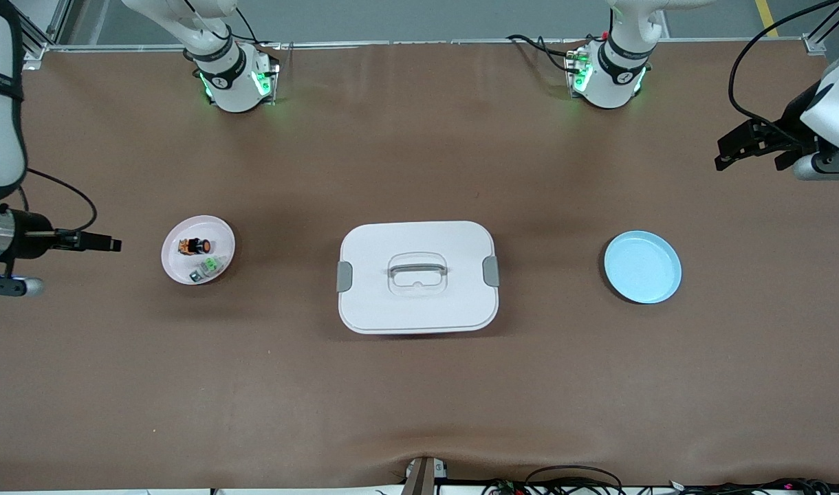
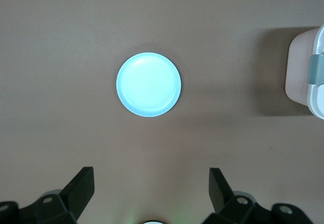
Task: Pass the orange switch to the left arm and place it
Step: 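Move the right gripper over the white plate toward the orange switch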
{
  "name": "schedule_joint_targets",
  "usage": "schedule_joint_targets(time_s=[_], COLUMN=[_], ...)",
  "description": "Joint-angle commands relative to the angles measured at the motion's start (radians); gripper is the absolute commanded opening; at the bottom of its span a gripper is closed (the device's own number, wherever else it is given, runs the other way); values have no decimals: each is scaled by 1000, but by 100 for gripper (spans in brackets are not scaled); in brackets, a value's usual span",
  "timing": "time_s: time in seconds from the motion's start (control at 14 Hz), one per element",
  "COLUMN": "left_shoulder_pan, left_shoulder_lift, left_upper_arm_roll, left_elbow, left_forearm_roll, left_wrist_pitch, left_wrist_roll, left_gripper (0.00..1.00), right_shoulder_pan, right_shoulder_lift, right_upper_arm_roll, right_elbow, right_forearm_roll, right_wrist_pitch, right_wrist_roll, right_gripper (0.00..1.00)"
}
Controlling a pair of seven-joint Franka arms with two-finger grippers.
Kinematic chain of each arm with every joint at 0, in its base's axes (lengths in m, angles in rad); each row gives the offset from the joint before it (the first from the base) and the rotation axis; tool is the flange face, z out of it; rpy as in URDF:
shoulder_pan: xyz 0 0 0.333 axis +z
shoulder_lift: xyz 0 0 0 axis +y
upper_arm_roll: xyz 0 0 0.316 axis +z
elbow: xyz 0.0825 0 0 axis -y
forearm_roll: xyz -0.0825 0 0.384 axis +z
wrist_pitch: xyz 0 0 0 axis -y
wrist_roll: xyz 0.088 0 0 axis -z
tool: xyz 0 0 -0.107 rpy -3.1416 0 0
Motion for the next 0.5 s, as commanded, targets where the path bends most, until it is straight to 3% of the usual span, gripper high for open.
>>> schedule_joint_targets(time_s=[0.0, 0.43], left_shoulder_pan=[6, 6], left_shoulder_lift=[9, 9], left_upper_arm_roll=[-5, -5], left_elbow=[20, 22], left_forearm_roll=[-3, -3], left_wrist_pitch=[-18, -18], left_wrist_roll=[-1, -1], left_gripper=[100, 100], right_shoulder_pan=[10, 5], right_shoulder_lift=[-134, -180], right_upper_arm_roll=[0, 0], right_elbow=[-237, -479], right_forearm_roll=[15, 17], right_wrist_pitch=[140, 356], right_wrist_roll=[-3, -60], right_gripper=[100, 100])
